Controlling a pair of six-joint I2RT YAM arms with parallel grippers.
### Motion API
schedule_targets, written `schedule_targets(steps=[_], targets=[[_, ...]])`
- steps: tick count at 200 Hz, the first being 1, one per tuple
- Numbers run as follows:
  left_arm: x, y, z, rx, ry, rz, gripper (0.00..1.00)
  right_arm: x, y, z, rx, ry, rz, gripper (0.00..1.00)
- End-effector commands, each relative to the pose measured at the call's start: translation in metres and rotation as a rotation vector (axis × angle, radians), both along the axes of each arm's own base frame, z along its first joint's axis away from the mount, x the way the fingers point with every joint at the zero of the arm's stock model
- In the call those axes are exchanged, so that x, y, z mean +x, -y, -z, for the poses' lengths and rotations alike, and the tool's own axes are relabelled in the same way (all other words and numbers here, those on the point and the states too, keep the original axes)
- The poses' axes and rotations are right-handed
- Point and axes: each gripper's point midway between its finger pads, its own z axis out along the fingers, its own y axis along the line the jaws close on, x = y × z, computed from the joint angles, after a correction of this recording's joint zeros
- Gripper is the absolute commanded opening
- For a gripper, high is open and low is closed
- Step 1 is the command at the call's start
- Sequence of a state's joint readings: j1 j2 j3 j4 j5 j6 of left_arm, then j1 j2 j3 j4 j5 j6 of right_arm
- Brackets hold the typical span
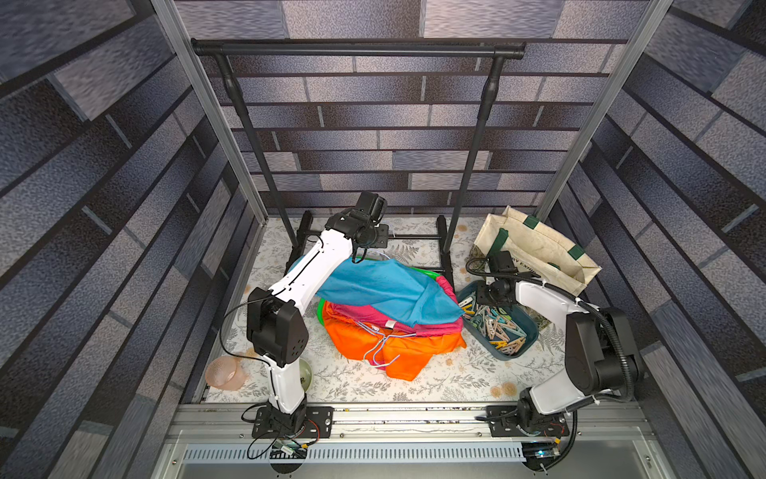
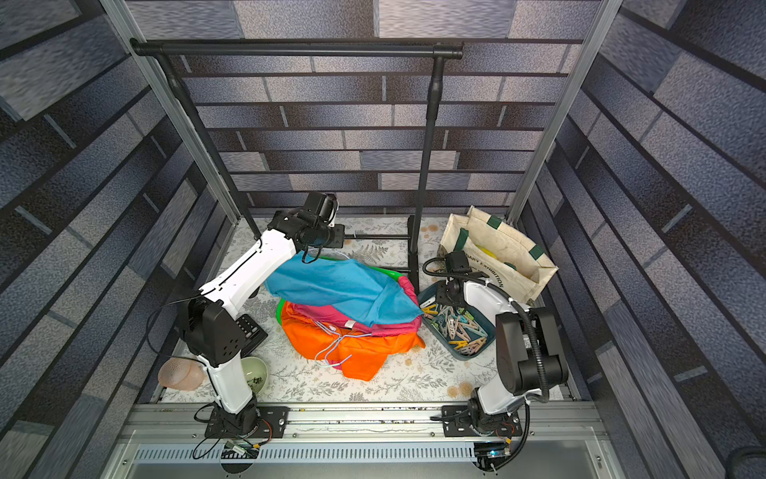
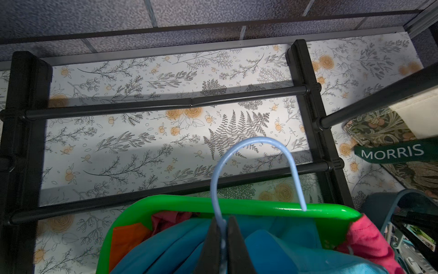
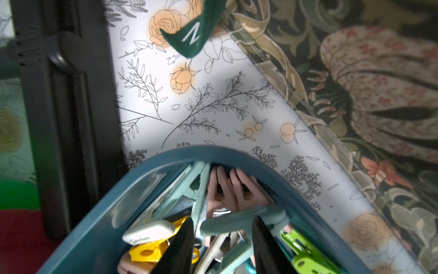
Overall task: Use clothespins to secure the t-shirt on both sides of the hanger
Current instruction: Adjust the clothespins at the storage box.
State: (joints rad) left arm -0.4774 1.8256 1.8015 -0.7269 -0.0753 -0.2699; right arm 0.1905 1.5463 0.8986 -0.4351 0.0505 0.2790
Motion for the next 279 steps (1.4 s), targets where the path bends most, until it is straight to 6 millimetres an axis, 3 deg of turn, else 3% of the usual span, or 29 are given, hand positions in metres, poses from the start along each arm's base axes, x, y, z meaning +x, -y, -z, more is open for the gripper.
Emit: schedule_targets(steps=[1,59,83,113,137,166,171,212,279], targets=[[-0.008,0.001,-0.014,-0.040,0.027,-0.003,0.02,-0.031,-0.006,0.013,0.076,-0.086,0.070,0.39],[-0.016,-0.003,-0.021,-0.057,0.049,-0.004,0.03,-0.064,-0.031,-0.009,0.269,-0.083,0.109,0.40],[-0.017,-0.002,-0.023,-0.062,0.054,-0.001,0.03,-0.062,-0.014,-0.027,0.164,-0.025,0.091,0.40],[-0.017,-0.001,-0.021,-0.066,0.049,0.002,0.03,-0.045,-0.001,-0.039,0.013,-0.006,-0.010,0.31],[-0.019,-0.003,-0.020,-0.062,0.045,0.000,0.04,-0.042,-0.003,-0.032,-0.045,-0.029,-0.100,0.32],[-0.018,-0.008,-0.017,-0.062,0.038,-0.008,0.04,-0.053,0.000,-0.018,-0.104,-0.068,-0.164,0.46],[-0.017,-0.009,-0.017,-0.068,0.036,-0.011,0.04,-0.055,0.001,-0.017,-0.119,-0.071,-0.168,0.52],[-0.013,-0.005,-0.014,-0.094,0.021,-0.009,0.05,-0.059,-0.006,-0.002,-0.228,-0.104,-0.232,0.62],[-0.014,-0.005,-0.014,-0.107,0.017,-0.007,0.07,-0.036,0.001,0.006,-0.355,-0.149,-0.181,0.64]])
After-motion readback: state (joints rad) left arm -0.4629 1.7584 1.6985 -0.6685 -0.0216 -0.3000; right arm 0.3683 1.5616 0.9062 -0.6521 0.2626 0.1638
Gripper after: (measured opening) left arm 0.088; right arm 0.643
